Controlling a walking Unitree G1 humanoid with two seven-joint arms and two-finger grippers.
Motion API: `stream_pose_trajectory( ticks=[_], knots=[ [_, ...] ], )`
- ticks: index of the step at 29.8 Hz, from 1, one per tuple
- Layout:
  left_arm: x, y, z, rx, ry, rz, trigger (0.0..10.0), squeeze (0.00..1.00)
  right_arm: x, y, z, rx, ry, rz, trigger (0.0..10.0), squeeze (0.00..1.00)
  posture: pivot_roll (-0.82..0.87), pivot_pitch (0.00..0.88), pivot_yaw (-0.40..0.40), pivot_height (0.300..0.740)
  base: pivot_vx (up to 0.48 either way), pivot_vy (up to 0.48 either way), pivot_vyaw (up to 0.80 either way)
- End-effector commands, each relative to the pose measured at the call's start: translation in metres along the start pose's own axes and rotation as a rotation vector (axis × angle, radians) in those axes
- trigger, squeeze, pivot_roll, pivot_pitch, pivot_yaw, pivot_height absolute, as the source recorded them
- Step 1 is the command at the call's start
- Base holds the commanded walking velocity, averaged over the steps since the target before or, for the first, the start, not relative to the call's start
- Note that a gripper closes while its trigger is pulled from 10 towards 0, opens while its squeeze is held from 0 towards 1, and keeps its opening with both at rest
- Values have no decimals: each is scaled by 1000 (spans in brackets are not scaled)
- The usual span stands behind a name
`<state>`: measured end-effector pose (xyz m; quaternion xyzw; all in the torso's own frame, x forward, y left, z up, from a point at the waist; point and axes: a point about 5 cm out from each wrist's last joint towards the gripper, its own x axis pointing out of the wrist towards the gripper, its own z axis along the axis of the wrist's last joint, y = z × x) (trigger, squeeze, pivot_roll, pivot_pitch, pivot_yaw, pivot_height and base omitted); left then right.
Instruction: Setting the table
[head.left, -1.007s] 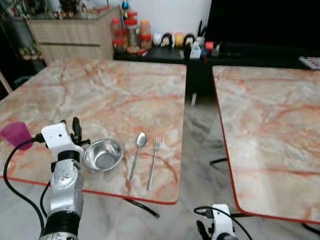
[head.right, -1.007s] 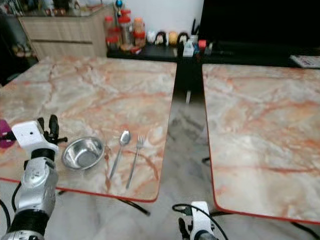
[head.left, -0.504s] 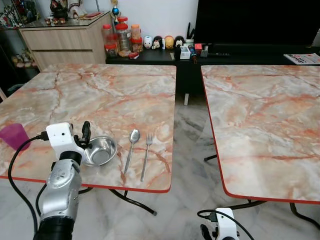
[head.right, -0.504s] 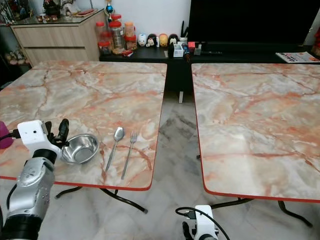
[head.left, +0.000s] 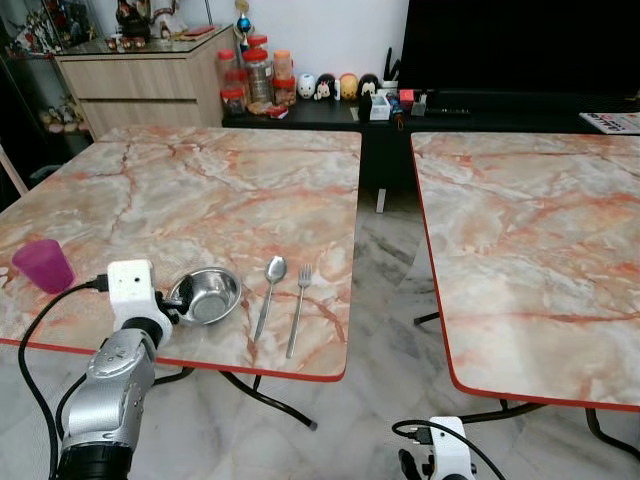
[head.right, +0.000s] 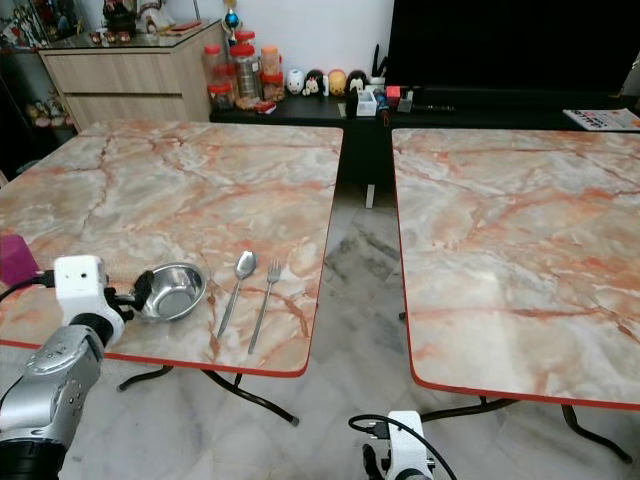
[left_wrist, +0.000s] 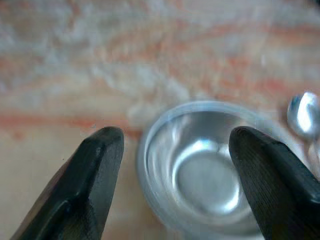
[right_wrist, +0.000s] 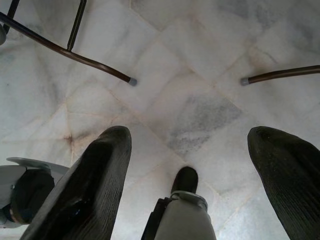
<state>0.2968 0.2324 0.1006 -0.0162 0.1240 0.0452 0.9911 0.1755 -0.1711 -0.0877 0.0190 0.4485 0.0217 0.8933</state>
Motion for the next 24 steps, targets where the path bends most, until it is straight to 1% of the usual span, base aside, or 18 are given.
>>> stream_pose_trajectory(
  ticks=[1, 3, 4, 6, 8, 11, 13, 14, 16, 18, 24],
  knots=[
    [2, 4, -6, 10, 69, 32, 10000, 0, 0, 0, 1, 0, 2, -2, 10000, 0, 159, 0, 37, 740, 0, 0, 0],
    [2, 4, -6, 2, 84, 32, 10000, 0, 0, 0, 1, -1, 2, -2, 10000, 0, 159, 0, 37, 740, 0, 0, 0],
    [4, 7, -7, -50, 119, 68, 10000, 0, 0, 0, 1, 0, 2, -4, 10000, 0, 154, 0, 42, 740, 0, 0, 0],
    [6, 10, -7, -82, 137, 93, 10000, 0, 0, 0, 1, 5, 1, -7, 10000, 0, 154, 0, 42, 740, 0, 0, 0],
    [7, 14, 1, -90, 111, 121, 10000, 0, 0, 0, 0, 2, 2, -6, 10000, 0, 154, 0, 42, 740, 0, 0, 0],
    [8, 15, 8, -112, 105, 112, 10000, 0, 0, 0, 0, 4, 2, -8, 10000, 0, 154, 0, 42, 740, 0, 0, 0],
    [8, 17, 7, -174, 129, 114, 10000, 0, 0, 0, 0, 4, 3, -7, 10000, 0, 153, 0, 47, 740, 0, 0, 0],
    [8, 17, 7, -174, 129, 114, 10000, 0, 0, 0, 0, 4, 3, -7, 10000, 0, 153, 0, 47, 740, 0, 0, 0],
    [9, 17, 4, -241, 158, 112, 10000, 0, 0, 0, 0, 3, 3, -6, 10000, 0, 154, 0, 49, 740, 0, 0, 0],
    [9, 20, 2, -230, 189, 113, 10000, 0, 0, 1, -1, 3, 5, -4, 10000, 0, 153, 0, 51, 740, 0, 0, 0],
    [9, 27, 4, -163, 203, 147, 10000, 0, 0, 1, -3, 1, 8, -5, 10000, 0, 150, 0, 55, 740, 0, 0, 0]
  ],
)
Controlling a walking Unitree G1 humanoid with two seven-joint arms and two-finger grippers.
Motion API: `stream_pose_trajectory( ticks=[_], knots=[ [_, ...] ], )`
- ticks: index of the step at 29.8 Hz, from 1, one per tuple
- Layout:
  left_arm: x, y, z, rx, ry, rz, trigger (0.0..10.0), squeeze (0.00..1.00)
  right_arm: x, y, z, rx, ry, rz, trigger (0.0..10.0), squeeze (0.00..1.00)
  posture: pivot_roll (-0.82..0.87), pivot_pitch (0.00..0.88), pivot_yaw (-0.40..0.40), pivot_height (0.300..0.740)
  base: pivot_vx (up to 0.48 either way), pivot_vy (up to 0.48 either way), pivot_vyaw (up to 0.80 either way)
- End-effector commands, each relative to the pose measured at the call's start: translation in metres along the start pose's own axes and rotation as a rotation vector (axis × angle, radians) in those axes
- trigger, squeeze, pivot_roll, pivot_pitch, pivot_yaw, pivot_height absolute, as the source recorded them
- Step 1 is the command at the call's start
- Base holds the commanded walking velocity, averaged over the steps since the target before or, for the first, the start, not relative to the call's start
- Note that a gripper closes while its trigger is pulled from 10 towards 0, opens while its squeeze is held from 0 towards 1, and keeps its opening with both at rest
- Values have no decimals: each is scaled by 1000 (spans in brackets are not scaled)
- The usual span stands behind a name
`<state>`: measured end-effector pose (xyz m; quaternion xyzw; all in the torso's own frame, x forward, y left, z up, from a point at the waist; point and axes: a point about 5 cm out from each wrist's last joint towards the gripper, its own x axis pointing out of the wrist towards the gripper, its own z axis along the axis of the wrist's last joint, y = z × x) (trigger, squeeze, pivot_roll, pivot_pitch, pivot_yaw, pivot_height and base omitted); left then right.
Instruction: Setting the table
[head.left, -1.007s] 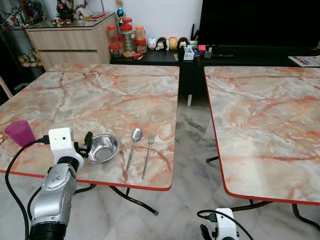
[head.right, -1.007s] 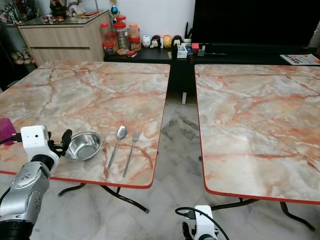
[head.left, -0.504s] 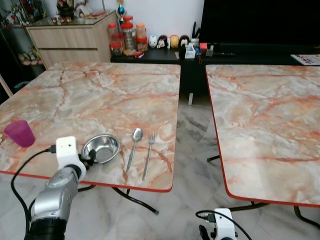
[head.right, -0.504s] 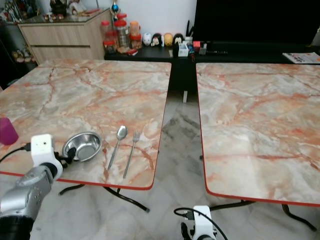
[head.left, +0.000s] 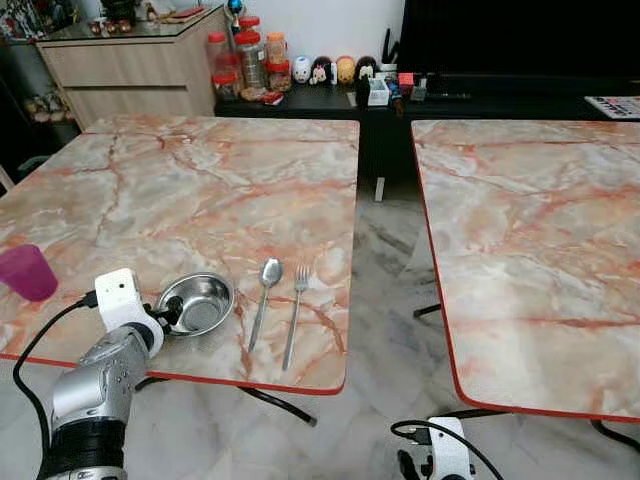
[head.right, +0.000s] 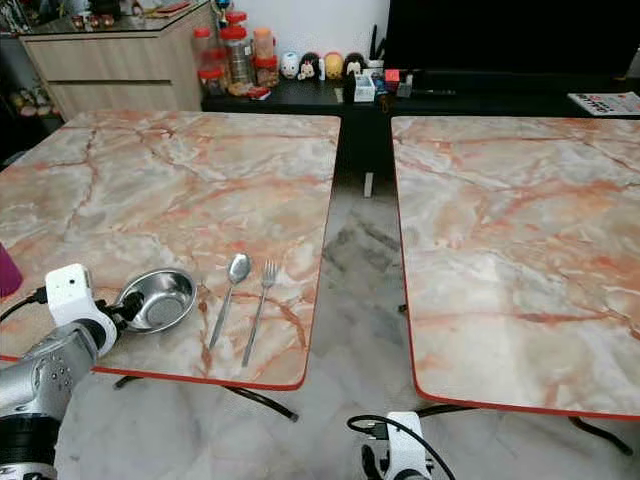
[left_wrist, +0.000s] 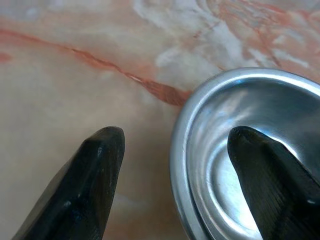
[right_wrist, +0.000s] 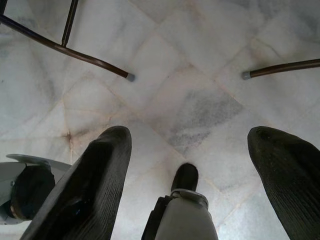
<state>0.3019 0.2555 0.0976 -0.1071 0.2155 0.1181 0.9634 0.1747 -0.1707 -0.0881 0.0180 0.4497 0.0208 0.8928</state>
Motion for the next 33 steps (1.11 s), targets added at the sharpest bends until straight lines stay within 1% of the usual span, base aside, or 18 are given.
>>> stream_pose_trajectory(
  ticks=[1, 4, 9, 13, 16, 19, 24, 25, 26, 28, 29, 30, 32, 33],
  knots=[
    [1, 3, 6, 27, 5, 26, 10000, 0, 0, 0, -2, 2, 6, -2, 10000, 0, 150, 0, 55, 740, 0, 0, 0],
    [1, 5, 5, -4, 21, 33, 10000, 0, -1, 0, -3, 1, 10, -2, 10000, 0, 152, 0, 54, 740, 0, 0, 0],
    [1, 5, 3, -4, 32, 32, 10000, 0, -1, 0, -4, 1, 11, -1, 10000, 0, 154, 0, 54, 740, 0, 0, 0],
    [0, 5, -8, -60, 90, 9, 10000, 0, -1, 1, -3, 1, 10, 2, 10000, 0, 155, 0, 55, 740, 0, 0, 0],
    [0, 6, -9, -57, 95, 9, 10000, 0, 0, 1, -3, -1, 10, 3, 10000, 0, 159, 0, 55, 740, 0, 0, 0],
    [0, 4, -13, -78, 108, 0, 10000, 0, 0, 2, -3, 3, 11, 3, 10000, 0, 159, 0, 57, 740, 0, 0, 0],
    [0, 3, -17, -89, 125, -8, 10000, 0, -1, 2, -5, 7, 13, 1, 10000, 0, 155, 0, 59, 740, 0, 0, 0],
    [0, 2, -17, -93, 128, -13, 9059, 0, -1, 2, -5, 9, 13, 0, 10000, 0, 155, 0, 59, 740, 0, 0, 0],
    [0, 1, -18, -97, 130, -18, 2902, 0, -1, 2, -5, 9, 13, 0, 10000, 0, 155, 0, 59, 740, 0, 0, 0],
    [0, 1, -17, -98, 130, -17, 2902, 0, -1, 2, -5, 9, 13, 0, 10000, 0, 155, 0, 59, 740, 0, 0, 0],
    [0, 0, -17, -99, 129, -18, 1137, 0, -1, 2, -5, 10, 13, -1, 10000, 0, 155, 0, 59, 740, 0, 0, 0],
    [1, 0, -17, -102, 128, -19, 824, 0, -1, 1, -5, 11, 13, -2, 10000, 0, 150, 0, 59, 740, 0, 0, 0],
    [1, -1, -17, -103, 128, -19, 824, 0, -1, 1, -5, 11, 13, -2, 10000, 0, 150, 0, 59, 740, 0, 0, 0],
    [1, -1, -17, -103, 128, -19, 431, 0, -1, 1, -5, 11, 13, -2, 10000, 0, 150, 0, 59, 740, 0, 0, 0]
  ],
)
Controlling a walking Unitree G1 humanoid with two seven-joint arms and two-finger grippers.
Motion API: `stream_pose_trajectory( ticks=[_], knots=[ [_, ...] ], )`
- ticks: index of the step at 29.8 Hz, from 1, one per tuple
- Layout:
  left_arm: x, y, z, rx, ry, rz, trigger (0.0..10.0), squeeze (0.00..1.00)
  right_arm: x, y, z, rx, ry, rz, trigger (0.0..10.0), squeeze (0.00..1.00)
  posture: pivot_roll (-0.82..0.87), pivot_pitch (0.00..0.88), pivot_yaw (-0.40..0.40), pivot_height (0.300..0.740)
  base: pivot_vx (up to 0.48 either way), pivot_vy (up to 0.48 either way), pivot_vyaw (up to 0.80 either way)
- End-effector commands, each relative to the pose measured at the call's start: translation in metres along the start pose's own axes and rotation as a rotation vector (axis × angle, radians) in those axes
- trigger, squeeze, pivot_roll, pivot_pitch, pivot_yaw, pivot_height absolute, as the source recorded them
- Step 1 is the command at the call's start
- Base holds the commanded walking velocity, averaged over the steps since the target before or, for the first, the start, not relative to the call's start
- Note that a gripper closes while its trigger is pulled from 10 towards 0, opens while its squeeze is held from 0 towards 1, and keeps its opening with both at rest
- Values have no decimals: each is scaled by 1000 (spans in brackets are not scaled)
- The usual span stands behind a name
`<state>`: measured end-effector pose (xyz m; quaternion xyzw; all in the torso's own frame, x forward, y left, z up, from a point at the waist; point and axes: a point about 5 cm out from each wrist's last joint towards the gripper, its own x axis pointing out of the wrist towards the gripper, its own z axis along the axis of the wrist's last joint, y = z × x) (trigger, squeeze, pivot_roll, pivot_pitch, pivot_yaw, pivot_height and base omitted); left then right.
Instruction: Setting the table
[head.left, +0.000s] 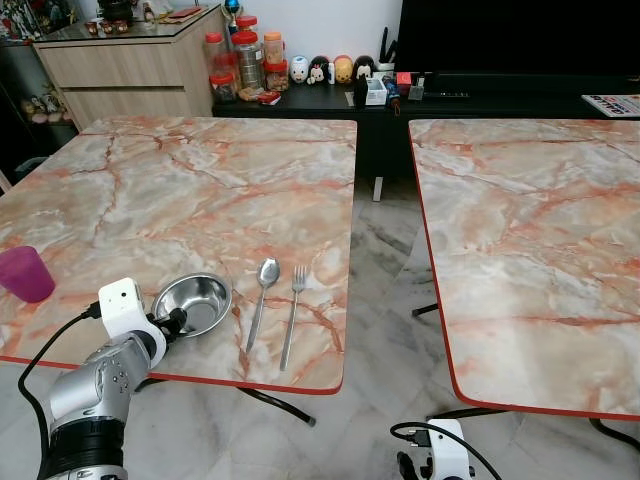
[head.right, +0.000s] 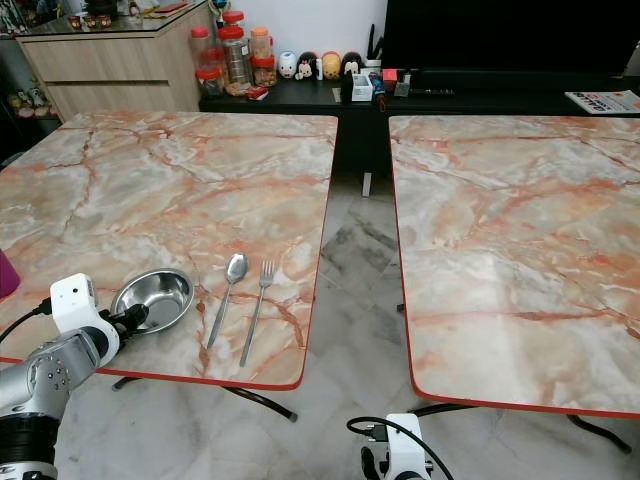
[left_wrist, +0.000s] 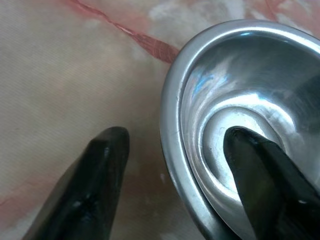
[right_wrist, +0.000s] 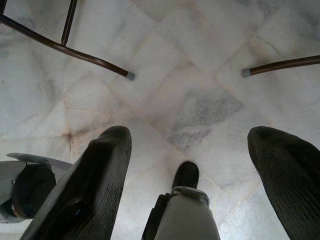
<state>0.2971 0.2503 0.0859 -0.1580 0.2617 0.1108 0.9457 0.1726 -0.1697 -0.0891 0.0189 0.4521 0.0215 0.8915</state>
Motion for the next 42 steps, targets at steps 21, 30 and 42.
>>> stream_pose_trajectory(
  ticks=[21, 30, 42],
  knots=[
    [-1, 7, 3, -55, -18, 50, 0, 0, 0, 0, 0, -4, 4, 0, 10000, 0, 159, 0, 54, 740, 0, 0, 0],
    [-5, 6, 11, -39, -52, 56, 0, 0, 0, 1, 1, -6, 4, 0, 10000, 0, 162, 0, 55, 740, 0, 0, 0],
    [-10, -2, 19, -39, -89, 33, 0, 0, 1, 1, 2, -6, 3, -1, 10000, 0, 164, 0, 47, 740, 0, 0, 0]
  ],
)
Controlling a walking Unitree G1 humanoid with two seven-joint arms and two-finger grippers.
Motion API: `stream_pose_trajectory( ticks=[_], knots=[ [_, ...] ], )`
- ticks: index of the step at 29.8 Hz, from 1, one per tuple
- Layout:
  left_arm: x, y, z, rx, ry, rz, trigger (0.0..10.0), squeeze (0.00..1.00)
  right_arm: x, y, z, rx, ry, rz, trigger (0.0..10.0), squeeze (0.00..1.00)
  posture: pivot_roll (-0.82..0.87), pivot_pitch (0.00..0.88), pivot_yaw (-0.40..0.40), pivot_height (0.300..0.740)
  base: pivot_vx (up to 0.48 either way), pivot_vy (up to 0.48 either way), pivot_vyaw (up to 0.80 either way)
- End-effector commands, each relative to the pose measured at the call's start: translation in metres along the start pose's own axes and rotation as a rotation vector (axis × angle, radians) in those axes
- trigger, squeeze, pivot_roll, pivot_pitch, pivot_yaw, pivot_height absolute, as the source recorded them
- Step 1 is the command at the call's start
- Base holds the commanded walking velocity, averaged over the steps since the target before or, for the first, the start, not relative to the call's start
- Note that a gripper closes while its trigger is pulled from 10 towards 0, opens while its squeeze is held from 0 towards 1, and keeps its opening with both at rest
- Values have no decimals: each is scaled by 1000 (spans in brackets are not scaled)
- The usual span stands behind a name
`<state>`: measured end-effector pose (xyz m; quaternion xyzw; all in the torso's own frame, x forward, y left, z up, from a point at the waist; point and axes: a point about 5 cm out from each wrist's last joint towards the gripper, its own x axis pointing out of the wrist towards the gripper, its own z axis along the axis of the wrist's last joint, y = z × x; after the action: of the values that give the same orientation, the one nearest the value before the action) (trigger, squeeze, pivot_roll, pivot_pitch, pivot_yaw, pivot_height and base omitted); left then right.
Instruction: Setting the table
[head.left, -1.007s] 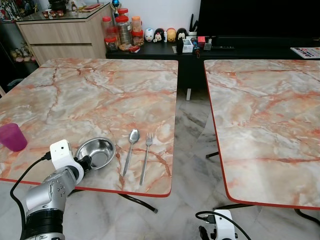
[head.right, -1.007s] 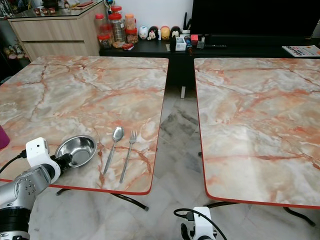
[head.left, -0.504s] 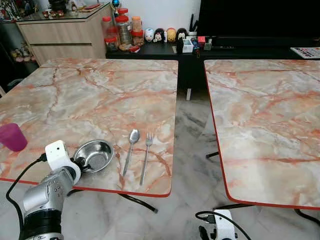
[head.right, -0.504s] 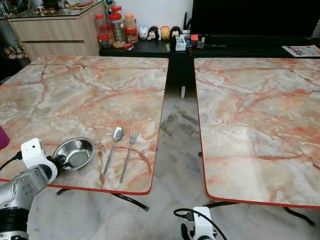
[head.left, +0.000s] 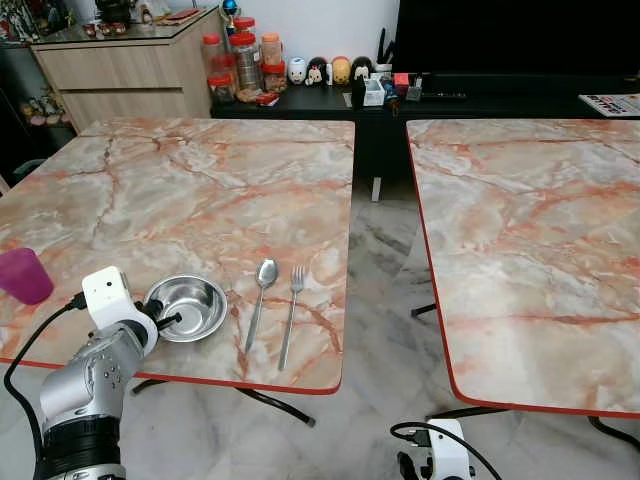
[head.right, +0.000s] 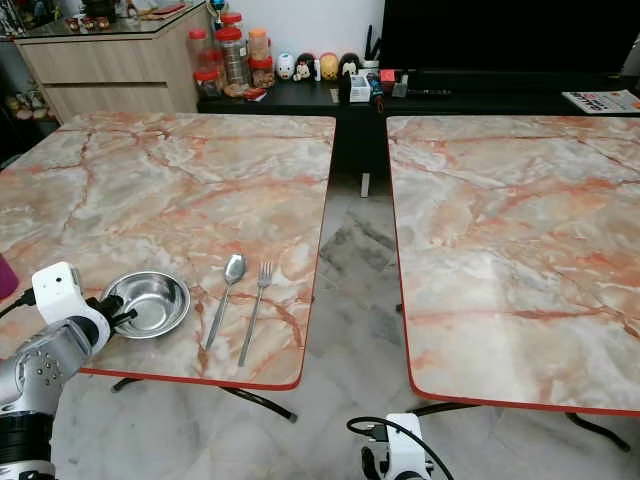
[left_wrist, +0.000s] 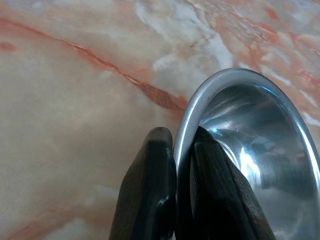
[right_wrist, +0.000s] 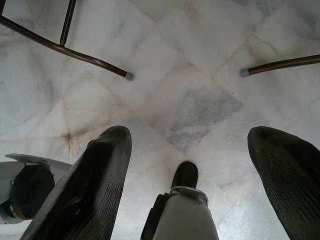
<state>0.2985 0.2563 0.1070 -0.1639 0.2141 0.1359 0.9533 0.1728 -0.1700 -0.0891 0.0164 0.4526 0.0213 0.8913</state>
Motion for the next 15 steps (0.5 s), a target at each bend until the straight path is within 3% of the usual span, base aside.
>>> stream_pose_trajectory(
  ticks=[1, 9, 15],
  knots=[
    [-1, -2, -1, -7, 11, 6, 0, 0, 1, 1, 2, -2, 2, 2, 10000, 0, 164, 0, 47, 740, 0, 0, 0],
    [-3, -3, 1, -34, -37, 12, 0, 0, 0, -1, 2, -6, 0, 0, 10000, 0, 156, 0, 36, 740, 0, 0, 0],
    [-4, -8, 13, -84, -135, 8, 0, 0, 0, -4, 3, -13, -2, -3, 10000, 0, 155, 0, 27, 740, 0, 0, 0]
  ],
)
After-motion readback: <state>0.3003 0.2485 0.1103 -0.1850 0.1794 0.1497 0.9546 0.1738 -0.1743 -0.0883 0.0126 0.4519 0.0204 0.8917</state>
